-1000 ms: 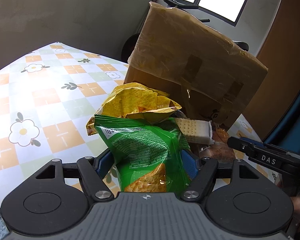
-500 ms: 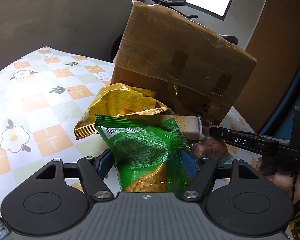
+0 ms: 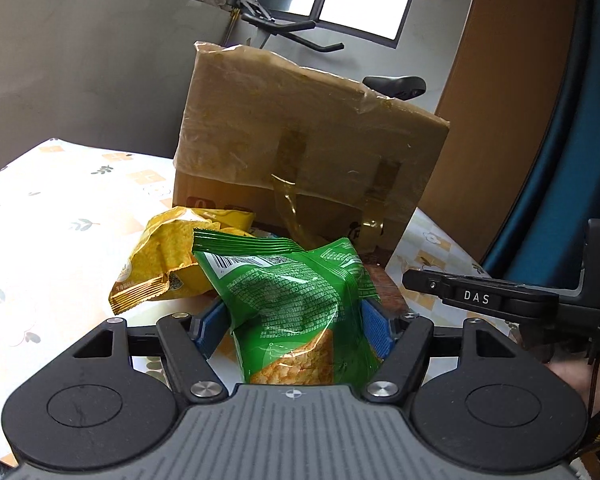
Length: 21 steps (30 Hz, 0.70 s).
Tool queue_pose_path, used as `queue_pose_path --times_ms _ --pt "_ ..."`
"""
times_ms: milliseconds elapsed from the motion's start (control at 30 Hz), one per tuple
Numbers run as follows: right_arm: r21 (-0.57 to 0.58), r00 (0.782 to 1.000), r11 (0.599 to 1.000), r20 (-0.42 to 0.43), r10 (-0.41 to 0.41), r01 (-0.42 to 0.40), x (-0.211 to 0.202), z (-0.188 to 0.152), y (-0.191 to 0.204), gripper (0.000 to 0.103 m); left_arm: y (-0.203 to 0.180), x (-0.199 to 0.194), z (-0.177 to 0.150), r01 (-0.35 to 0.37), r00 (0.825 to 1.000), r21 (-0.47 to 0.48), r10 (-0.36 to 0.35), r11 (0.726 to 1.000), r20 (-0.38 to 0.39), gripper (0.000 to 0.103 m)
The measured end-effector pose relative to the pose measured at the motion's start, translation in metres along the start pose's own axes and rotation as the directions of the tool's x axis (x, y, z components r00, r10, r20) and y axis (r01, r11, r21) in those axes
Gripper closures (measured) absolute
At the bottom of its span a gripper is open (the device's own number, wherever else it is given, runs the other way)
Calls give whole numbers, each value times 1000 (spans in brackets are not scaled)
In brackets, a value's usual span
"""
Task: Organize snacks
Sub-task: 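Carry the green bag over the box with the left tool and open it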
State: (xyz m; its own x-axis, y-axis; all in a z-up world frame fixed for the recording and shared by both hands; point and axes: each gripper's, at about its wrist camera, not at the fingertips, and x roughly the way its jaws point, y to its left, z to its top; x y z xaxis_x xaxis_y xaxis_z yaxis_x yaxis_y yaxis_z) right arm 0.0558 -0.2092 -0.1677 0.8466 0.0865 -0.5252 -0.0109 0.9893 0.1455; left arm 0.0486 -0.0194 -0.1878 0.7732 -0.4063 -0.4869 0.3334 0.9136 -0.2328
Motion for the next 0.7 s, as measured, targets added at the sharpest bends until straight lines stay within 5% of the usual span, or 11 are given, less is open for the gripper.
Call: queue_pose_path --times_ms 333,700 --pt "-51 989 998 145 29 -22 -35 37 8 85 -1 -25 36 19 992 34 -23 999 127 30" --pt "-140 943 990 324 75 -31 -54 135 7 85 -14 -32 157 3 941 127 -46 992 335 30"
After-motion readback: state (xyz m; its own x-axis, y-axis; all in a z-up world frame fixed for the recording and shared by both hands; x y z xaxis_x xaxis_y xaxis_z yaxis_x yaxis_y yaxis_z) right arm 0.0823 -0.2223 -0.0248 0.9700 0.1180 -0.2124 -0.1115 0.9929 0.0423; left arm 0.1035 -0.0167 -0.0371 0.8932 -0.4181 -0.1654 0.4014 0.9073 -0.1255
